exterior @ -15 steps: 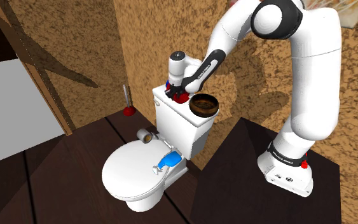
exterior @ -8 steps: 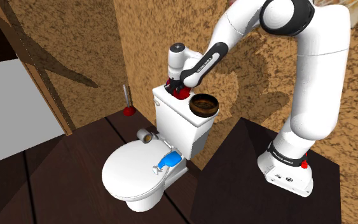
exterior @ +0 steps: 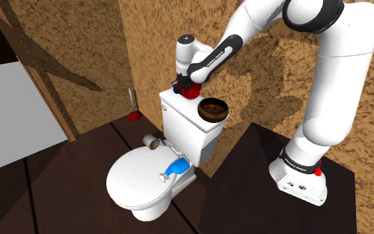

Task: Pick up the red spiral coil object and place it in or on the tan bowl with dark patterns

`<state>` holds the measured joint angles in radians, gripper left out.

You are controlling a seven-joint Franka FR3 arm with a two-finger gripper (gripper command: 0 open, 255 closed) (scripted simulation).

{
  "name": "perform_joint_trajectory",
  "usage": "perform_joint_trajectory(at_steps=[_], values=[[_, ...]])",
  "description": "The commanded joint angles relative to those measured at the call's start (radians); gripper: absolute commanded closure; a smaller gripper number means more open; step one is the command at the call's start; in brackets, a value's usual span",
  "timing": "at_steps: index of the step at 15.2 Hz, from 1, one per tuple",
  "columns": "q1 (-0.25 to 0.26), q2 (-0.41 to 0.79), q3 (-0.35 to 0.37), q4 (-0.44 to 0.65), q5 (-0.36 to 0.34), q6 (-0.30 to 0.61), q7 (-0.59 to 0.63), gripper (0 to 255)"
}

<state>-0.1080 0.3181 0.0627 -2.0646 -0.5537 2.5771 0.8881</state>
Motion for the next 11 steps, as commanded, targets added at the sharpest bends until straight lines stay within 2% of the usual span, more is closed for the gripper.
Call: perform_joint_trajectory(at_steps=[1,8,11], values=[[-0.003,-0.019,0.006,0.002,0.014,-0.018,-0.015,255],[-0.012,-0.074,0.023,0.016,0.06,-0.082,-0.064,255],[-0.026,-0.173,0.015,-0.129,0.049,-0.031,-0.059,255]])
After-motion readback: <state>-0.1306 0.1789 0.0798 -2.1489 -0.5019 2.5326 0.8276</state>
